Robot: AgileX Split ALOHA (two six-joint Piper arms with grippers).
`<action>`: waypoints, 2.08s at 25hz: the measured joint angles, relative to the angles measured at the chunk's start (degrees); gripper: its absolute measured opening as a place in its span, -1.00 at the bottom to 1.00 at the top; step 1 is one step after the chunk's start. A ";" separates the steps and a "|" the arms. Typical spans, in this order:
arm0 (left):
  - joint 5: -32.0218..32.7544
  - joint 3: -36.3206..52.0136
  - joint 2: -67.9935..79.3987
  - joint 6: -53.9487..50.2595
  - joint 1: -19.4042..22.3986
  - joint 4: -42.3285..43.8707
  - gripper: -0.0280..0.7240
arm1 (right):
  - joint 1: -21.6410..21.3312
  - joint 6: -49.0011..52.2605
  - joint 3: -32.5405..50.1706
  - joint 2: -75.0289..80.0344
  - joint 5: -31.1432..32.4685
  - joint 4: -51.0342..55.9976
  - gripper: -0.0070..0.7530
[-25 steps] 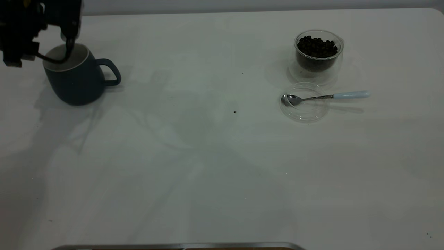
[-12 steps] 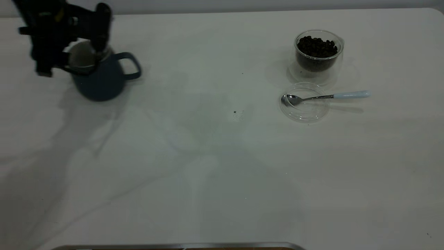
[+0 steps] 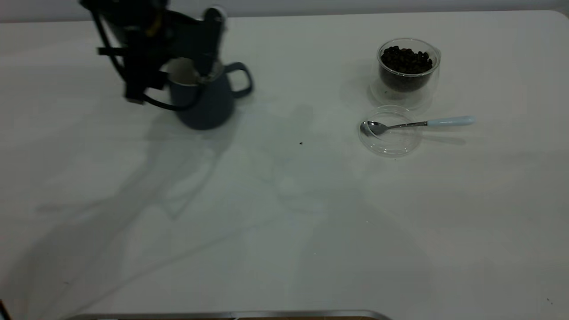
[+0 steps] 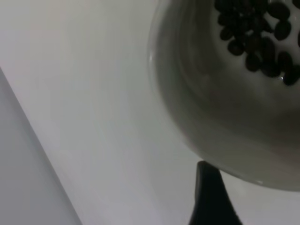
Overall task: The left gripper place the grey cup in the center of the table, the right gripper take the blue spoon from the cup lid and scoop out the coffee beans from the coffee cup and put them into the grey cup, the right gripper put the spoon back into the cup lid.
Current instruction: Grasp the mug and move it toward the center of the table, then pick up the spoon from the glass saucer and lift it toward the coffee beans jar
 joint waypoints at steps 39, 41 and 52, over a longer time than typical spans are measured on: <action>46.26 0.05 -51.33 -45.02 -5.31 -4.72 0.45 | 0.00 0.00 0.00 0.00 0.00 0.00 0.56; 47.51 0.05 -54.13 -45.06 -5.31 -6.52 0.45 | 0.00 0.00 0.00 0.00 0.00 0.00 0.56; 54.03 0.11 -68.00 -40.67 -5.31 -24.66 0.45 | 0.00 0.00 0.00 0.00 0.00 0.00 0.56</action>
